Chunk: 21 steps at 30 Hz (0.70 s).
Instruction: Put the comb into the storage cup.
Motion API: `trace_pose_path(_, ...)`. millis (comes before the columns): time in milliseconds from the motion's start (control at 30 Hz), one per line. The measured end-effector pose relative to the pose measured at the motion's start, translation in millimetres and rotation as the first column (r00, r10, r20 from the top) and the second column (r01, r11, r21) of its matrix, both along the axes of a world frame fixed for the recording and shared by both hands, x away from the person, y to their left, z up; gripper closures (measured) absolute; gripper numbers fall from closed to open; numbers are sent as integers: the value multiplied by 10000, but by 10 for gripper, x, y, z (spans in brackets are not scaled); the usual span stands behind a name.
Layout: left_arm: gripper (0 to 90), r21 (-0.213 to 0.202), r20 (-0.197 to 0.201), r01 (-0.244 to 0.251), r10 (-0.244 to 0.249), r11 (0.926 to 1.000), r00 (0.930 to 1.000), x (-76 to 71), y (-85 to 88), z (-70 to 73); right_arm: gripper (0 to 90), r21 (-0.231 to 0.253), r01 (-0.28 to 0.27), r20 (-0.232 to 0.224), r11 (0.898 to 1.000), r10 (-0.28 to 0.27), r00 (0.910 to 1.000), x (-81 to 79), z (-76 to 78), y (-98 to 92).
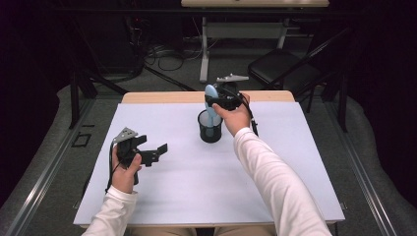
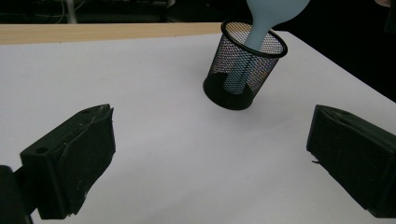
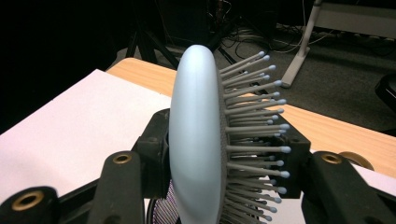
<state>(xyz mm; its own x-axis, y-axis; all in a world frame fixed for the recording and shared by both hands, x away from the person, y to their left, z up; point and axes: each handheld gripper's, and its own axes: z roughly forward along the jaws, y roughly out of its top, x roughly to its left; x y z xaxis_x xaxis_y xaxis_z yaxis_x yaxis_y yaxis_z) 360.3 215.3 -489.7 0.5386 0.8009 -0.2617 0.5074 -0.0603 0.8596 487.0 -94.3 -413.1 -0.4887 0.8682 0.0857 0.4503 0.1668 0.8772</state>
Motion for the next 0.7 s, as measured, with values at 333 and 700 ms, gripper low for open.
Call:
trace_pose_path(333,13,32,-24,33,-33,10000,10000,3,-11,-14,492,-114,97,256,9999,-95,9996,-1,-39,9)
trace_pose_path(700,13,56,-49,57,-57,10000,10000,2,-15,-20,488,-140,87,325,9999,-82,9994,-3,-77,28)
